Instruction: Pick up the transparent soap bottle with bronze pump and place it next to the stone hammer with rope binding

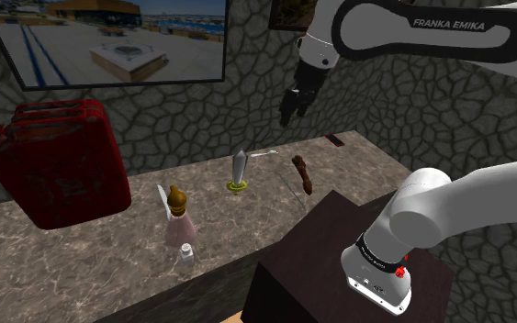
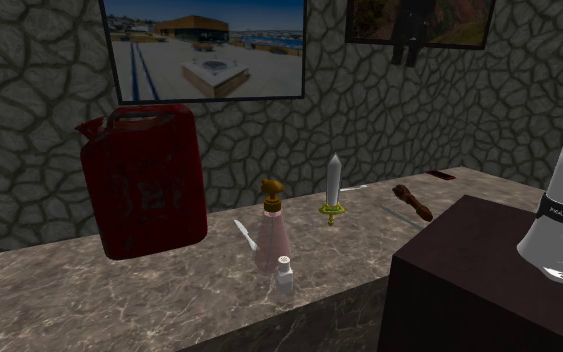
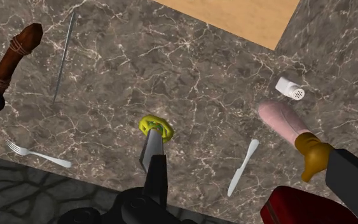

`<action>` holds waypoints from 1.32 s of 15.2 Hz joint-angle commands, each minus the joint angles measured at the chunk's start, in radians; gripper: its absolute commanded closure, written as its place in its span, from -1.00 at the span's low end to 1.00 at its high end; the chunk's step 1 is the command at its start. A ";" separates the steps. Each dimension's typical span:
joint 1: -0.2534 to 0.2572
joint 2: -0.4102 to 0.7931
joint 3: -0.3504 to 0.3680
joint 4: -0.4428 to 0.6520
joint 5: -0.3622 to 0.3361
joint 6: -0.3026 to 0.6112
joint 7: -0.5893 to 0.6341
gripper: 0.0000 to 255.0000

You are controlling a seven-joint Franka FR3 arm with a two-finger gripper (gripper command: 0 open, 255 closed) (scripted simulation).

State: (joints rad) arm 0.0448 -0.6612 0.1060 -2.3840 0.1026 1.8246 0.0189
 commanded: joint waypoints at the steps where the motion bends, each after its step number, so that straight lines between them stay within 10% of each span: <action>1: 0.010 0.034 0.036 -0.018 0.011 0.057 0.036 -1.00; 11: 0.027 0.315 0.212 0.006 -0.005 0.321 0.228 -1.00; 20: 0.030 0.655 0.337 0.147 -0.185 0.492 0.477 -1.00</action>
State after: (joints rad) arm 0.0718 -0.0459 0.4311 -2.2592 -0.0536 2.3043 0.4601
